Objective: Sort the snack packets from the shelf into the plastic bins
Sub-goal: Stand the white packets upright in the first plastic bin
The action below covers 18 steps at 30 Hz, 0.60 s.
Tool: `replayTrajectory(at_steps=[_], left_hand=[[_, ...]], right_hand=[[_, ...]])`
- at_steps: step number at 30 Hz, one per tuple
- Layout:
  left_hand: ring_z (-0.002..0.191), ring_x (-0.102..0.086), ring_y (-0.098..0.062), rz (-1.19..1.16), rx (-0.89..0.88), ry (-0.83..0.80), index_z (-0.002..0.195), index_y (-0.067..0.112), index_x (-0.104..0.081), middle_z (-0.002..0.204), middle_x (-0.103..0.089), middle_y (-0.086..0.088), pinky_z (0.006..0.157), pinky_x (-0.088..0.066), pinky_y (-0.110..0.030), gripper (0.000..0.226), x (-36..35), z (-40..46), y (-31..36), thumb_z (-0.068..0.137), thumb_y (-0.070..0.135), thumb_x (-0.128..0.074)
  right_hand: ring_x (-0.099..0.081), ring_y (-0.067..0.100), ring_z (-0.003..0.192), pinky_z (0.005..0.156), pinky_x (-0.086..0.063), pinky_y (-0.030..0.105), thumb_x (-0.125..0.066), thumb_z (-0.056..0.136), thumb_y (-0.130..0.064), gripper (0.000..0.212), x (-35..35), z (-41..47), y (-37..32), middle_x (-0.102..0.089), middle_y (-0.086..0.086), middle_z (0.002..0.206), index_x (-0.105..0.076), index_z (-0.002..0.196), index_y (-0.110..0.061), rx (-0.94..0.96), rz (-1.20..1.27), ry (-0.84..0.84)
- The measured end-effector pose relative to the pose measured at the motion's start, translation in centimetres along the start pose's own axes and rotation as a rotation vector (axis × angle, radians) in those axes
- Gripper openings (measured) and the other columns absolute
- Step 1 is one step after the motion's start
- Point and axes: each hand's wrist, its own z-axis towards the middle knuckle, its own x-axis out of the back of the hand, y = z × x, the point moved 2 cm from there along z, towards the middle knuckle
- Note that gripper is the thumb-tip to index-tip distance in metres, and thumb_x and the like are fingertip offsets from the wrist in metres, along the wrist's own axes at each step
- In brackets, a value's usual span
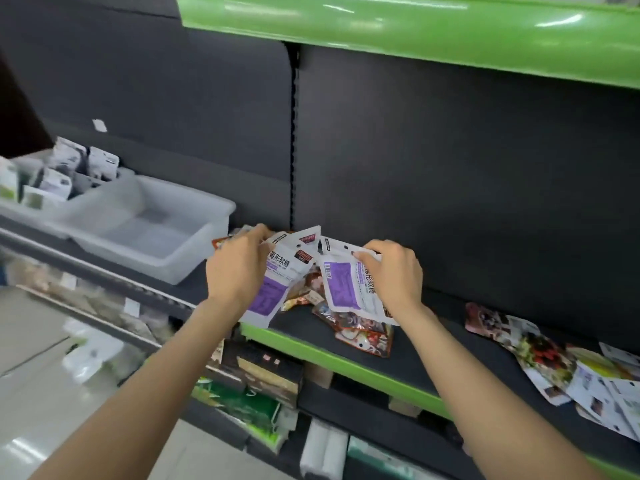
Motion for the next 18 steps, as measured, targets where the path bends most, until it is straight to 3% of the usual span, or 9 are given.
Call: replayTrajectory(at_steps=[9, 13, 16, 18], left_hand=[[0.091, -0.061, -0.036, 0.062, 0.190, 0.118, 0.110, 0.017, -0.057, 0.100, -0.068, -0.011, 0.062, -0.035, -0.033, 0.019, 5.4, 5.4, -13.4, 0.098, 0.025, -0.046], [0.095, -0.061, -0.035, 0.092, 0.237, 0.164, 0.115, 0.018, -0.058, 0.106, -0.068, -0.008, 0.063, -0.038, -0.032, 0.022, 7.2, 9.1, -19.1, 0.098, 0.025, -0.046], [0.093, -0.062, -0.032, 0.095, 0.281, 0.198, 0.114, 0.018, -0.058, 0.104, -0.069, -0.007, 0.063, -0.042, -0.032, 0.021, 8.8, 11.9, -23.0, 0.098, 0.025, -0.046], [0.092, -0.062, -0.032, 0.119, 0.293, 0.222, 0.113, 0.017, -0.058, 0.103, -0.068, -0.008, 0.063, -0.039, -0.031, 0.020, 9.8, 13.4, -25.2, 0.098, 0.024, -0.047]], right_hand=[[-0.063, 0.025, 0.086, 0.067, -0.049, 0.032, -0.061, 0.091, -0.035, 0.019, -8.9, 5.6, -14.9, -0.069, 0.002, 0.092, -0.071, 0.094, -0.019, 0.134, 0.070, -0.044], [-0.063, 0.022, 0.080, 0.062, -0.047, 0.029, -0.061, 0.090, -0.036, 0.020, -13.1, 9.3, -20.8, -0.068, 0.000, 0.087, -0.070, 0.091, -0.018, 0.196, 0.124, -0.043], [-0.060, 0.018, 0.071, 0.052, -0.035, 0.022, -0.060, 0.091, -0.036, 0.021, -16.2, 12.3, -25.2, -0.067, -0.001, 0.079, -0.069, 0.086, -0.017, 0.231, 0.161, -0.080], [-0.060, 0.020, 0.070, 0.054, -0.037, 0.023, -0.059, 0.092, -0.035, 0.022, -18.5, 14.0, -28.1, -0.066, 0.000, 0.076, -0.067, 0.083, -0.016, 0.245, 0.182, -0.122]])
